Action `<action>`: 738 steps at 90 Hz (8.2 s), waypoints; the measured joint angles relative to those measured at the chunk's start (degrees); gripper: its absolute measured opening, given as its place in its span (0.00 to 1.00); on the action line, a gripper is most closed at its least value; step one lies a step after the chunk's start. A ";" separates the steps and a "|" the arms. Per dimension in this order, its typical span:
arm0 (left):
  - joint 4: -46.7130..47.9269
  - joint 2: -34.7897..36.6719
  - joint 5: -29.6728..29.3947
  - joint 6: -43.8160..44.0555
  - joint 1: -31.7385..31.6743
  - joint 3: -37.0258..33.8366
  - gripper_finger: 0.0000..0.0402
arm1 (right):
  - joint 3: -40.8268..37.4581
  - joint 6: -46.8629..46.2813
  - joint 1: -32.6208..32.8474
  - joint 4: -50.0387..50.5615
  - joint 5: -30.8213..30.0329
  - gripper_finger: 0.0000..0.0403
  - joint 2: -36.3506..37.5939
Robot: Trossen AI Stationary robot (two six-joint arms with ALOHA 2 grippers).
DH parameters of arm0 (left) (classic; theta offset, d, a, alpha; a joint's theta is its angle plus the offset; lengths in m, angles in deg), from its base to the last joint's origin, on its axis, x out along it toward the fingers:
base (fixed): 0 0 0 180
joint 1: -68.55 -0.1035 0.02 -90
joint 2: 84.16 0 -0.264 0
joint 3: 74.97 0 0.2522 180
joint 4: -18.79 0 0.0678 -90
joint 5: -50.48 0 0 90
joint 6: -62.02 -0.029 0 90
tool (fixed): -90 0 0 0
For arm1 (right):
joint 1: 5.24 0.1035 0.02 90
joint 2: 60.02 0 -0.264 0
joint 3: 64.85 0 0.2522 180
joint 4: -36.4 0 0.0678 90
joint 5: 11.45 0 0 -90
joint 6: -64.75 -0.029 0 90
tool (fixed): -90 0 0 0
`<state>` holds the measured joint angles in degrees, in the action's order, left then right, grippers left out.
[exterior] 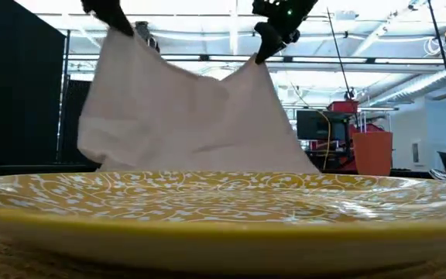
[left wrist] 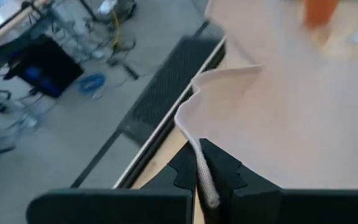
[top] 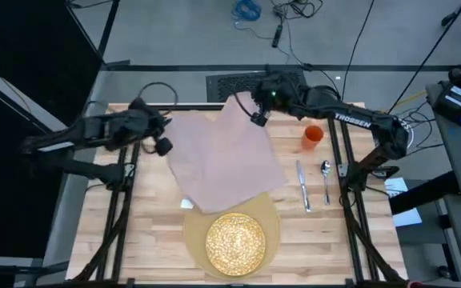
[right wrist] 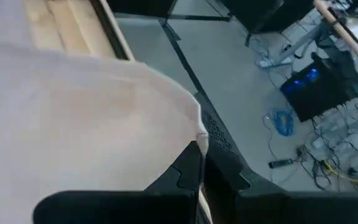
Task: Set table place
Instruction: Fold the brown table napkin
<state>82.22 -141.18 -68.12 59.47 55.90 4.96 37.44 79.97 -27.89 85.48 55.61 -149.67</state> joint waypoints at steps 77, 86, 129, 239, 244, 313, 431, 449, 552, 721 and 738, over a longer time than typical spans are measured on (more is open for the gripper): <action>-11.22 -11.06 17.93 -13.80 -25.04 0.26 0.00 | -0.09 -1.32 -4.99 7.80 -3.85 0.00 0.28; -9.98 -11.06 21.01 -12.22 -25.24 -0.17 0.00 | -0.09 -2.84 -4.76 10.63 0.23 0.00 0.28; -0.79 -6.62 34.03 -4.15 -21.72 -10.03 0.00 | -0.09 -13.27 -0.71 28.36 7.54 0.00 0.28; -6.80 -2.10 44.87 18.78 3.40 -25.85 0.00 | -21.84 -31.27 14.92 26.96 28.92 0.00 0.28; -6.89 -2.10 43.87 19.17 4.25 -25.85 0.00 | -21.84 -31.91 16.01 27.01 28.99 0.00 0.28; -10.01 -2.95 43.15 21.77 6.96 -25.85 0.00 | -26.92 -30.81 12.08 26.63 23.33 0.00 0.28; -9.98 -2.97 41.52 21.29 6.89 -25.85 0.35 | -27.47 -35.89 12.63 25.04 29.44 0.48 0.28; -10.30 -2.96 31.60 23.97 6.91 -25.85 0.35 | -27.45 -31.49 13.85 10.39 29.34 0.51 0.28; -23.52 -2.79 31.68 14.08 -9.89 -24.90 0.33 | -19.45 -36.31 24.41 6.92 9.78 0.33 -8.17; -16.92 -52.32 49.05 -5.86 -8.71 14.28 0.33 | -52.76 -71.86 35.60 0.92 10.87 0.33 14.38; -14.28 -50.79 45.32 -5.32 -6.22 8.16 0.33 | -52.75 -68.51 34.64 2.21 11.17 0.33 15.39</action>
<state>67.95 -191.96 -22.80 54.15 49.68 13.12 -15.31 11.46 6.75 87.69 66.78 -134.27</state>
